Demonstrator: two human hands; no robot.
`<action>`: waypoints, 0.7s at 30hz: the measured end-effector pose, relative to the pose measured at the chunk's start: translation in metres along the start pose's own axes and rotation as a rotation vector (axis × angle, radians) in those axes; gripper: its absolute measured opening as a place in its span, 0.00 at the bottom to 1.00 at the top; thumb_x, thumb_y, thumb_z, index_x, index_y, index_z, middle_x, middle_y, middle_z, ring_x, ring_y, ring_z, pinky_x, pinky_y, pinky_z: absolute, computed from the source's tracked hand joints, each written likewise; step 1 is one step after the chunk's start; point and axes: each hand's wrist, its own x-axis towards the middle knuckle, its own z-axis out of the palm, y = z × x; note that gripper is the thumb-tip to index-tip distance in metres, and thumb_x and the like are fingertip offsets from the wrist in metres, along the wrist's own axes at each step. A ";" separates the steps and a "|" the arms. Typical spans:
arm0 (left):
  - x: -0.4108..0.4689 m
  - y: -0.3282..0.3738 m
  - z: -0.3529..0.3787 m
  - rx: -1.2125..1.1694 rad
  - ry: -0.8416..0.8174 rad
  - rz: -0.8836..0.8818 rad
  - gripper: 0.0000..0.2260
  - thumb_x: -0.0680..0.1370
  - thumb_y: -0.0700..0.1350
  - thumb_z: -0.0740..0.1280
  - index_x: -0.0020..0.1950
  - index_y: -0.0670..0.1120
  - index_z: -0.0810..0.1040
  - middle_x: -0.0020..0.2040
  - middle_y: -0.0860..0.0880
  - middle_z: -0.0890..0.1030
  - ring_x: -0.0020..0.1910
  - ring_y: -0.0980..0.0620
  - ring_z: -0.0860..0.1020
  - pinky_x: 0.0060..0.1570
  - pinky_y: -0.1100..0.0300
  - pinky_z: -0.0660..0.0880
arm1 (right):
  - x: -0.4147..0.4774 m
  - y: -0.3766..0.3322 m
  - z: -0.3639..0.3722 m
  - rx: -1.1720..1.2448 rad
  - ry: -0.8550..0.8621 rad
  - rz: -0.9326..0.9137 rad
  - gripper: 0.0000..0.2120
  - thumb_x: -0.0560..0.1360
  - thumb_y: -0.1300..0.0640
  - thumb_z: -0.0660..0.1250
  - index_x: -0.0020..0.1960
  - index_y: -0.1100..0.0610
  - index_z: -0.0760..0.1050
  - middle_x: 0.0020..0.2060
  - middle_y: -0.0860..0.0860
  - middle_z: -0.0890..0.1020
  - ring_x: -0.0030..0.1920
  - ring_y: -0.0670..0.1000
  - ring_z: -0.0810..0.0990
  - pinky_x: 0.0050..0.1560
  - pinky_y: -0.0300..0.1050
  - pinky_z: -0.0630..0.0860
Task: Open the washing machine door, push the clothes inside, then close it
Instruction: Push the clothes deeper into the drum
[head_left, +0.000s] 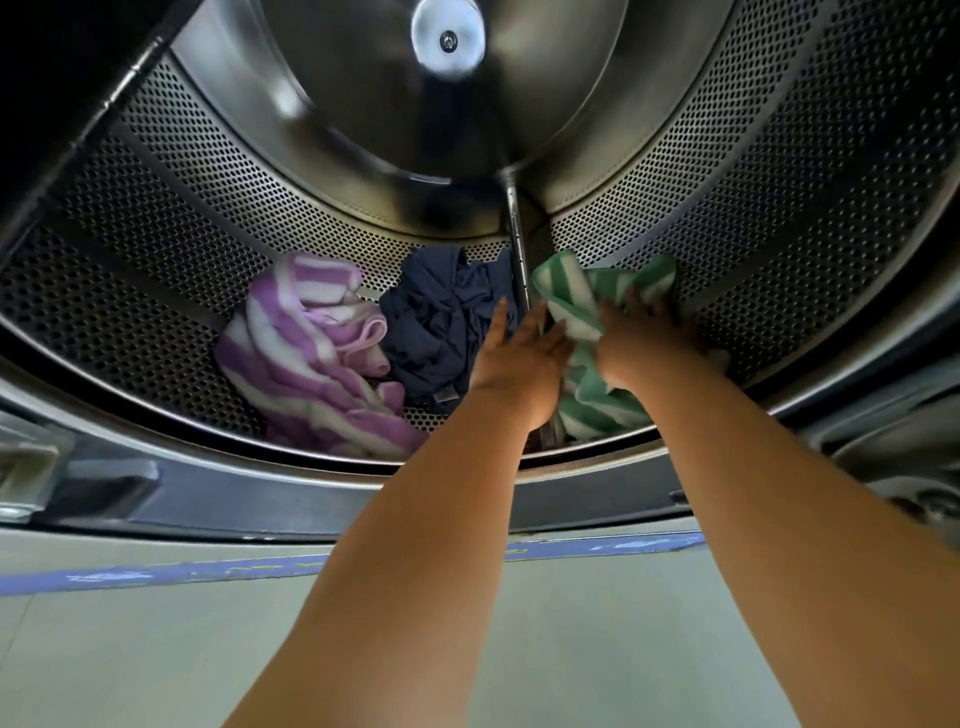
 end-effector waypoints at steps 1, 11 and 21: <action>0.002 0.000 -0.001 0.029 -0.010 -0.029 0.25 0.82 0.51 0.51 0.79 0.53 0.49 0.80 0.54 0.48 0.79 0.48 0.38 0.70 0.37 0.31 | 0.003 0.000 0.003 0.023 0.006 -0.043 0.29 0.81 0.56 0.50 0.79 0.50 0.43 0.79 0.51 0.41 0.78 0.58 0.39 0.75 0.64 0.43; -0.004 -0.012 -0.001 -0.096 0.023 -0.072 0.25 0.83 0.50 0.48 0.79 0.51 0.45 0.80 0.53 0.43 0.79 0.49 0.38 0.75 0.40 0.36 | -0.001 -0.001 0.004 -0.061 -0.043 0.082 0.27 0.80 0.47 0.47 0.77 0.56 0.54 0.77 0.56 0.55 0.77 0.61 0.43 0.74 0.64 0.43; -0.082 -0.027 -0.034 -0.130 0.074 -0.190 0.27 0.83 0.56 0.47 0.79 0.46 0.50 0.80 0.46 0.50 0.79 0.48 0.46 0.77 0.47 0.42 | -0.075 -0.013 -0.011 0.027 0.342 -0.156 0.25 0.81 0.47 0.49 0.75 0.57 0.59 0.75 0.58 0.63 0.75 0.59 0.58 0.74 0.57 0.53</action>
